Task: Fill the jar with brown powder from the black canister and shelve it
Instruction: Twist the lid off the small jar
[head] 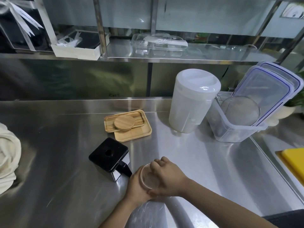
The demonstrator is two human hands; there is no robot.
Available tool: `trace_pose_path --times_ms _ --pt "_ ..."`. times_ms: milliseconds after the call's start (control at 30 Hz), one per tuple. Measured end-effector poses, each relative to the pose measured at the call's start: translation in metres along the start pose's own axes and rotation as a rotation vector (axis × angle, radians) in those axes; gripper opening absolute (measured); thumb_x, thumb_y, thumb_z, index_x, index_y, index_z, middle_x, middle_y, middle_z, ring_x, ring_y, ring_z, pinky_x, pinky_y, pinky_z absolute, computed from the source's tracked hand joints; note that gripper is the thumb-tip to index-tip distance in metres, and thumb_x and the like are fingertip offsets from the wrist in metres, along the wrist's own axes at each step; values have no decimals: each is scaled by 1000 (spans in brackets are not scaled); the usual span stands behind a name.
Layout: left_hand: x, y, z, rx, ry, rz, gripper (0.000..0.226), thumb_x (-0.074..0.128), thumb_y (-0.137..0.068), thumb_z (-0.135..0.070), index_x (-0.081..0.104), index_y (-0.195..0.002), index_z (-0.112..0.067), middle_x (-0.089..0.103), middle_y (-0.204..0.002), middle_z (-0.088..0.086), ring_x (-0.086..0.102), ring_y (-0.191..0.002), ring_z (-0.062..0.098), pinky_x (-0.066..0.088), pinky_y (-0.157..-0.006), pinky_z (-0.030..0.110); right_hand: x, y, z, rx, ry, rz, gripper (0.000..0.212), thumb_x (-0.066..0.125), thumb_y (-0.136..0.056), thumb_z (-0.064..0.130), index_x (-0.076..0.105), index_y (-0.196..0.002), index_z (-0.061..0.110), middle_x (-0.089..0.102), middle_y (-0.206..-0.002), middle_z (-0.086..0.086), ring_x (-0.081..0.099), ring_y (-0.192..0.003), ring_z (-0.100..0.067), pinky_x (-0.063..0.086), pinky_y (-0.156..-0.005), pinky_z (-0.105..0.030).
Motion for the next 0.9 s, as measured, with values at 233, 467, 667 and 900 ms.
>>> trace_pose_path --times_ms 233,467,667,900 --pt "12 3 -6 -143 477 -77 28 50 -87 -26 74 -82 -13 69 -82 12 71 -80 24 53 -72 36 16 -12 20 222 163 -26 74 48 -76 68 45 -114 5 51 -104 -15 51 -88 -33 33 -64 -36" --pt "-6 -3 0 48 -102 112 38 80 -67 -9 63 -90 -33 66 -83 -8 64 -79 -13 50 -70 6 7 -13 12 -96 156 6 66 63 -70 62 50 -102 5 54 -92 -11 49 -77 -30 42 -65 -37" --pt "-10 -2 -6 -53 -124 94 59 92 -40 -31 56 -87 -36 65 -85 -24 62 -85 -18 42 -69 -1 -4 -19 15 -259 95 230 75 74 -68 32 40 -133 21 43 -131 -5 40 -112 -28 41 -93 -41" --pt "-9 9 -1 -69 111 61 69 75 -64 29 57 -118 -11 74 -111 -1 69 -102 4 53 -78 17 -11 -2 1 210 78 139 98 59 -65 74 27 -140 20 39 -136 -7 45 -118 -31 41 -94 -40"
Point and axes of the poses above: each hand's wrist, its own y-axis away from the middle knuckle, its own x-axis out of the palm, z = x × y, the point moved 3 cm from there along -y, towards the middle knuckle
